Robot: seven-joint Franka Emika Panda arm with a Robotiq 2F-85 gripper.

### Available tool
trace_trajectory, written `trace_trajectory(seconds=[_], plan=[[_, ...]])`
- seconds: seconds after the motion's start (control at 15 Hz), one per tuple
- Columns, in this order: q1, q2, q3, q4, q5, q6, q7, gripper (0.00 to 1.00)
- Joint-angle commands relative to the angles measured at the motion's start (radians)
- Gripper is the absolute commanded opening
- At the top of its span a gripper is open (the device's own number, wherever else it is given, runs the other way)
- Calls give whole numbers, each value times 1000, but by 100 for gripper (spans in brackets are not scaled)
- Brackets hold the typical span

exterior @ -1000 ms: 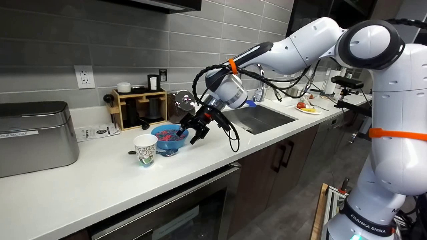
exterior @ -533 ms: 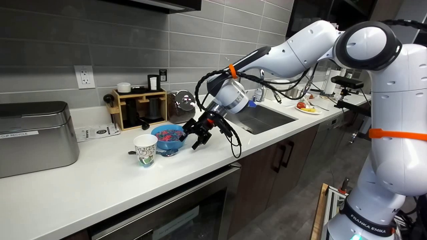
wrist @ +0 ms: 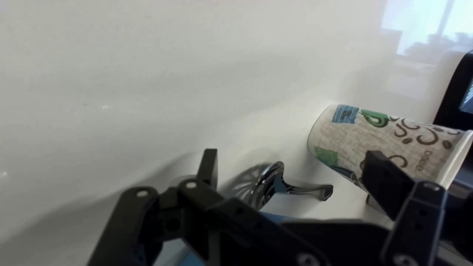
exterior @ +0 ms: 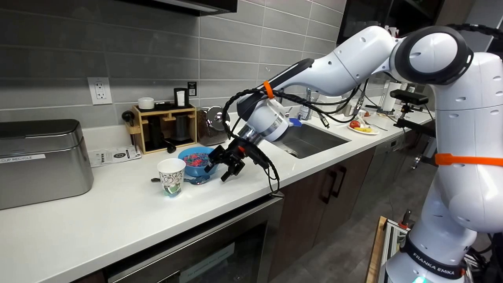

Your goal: Move the coffee cup to the left then move the fork to the right.

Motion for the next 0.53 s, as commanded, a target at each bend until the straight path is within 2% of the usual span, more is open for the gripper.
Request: trace_trajectory(seconds=[0.0,0.2,0.47], plan=[[33,20,7,12,85,80,-28,100],[29,29,36,19,142,157,-43,100],[31,46,51,29,176,213,-46,82]])
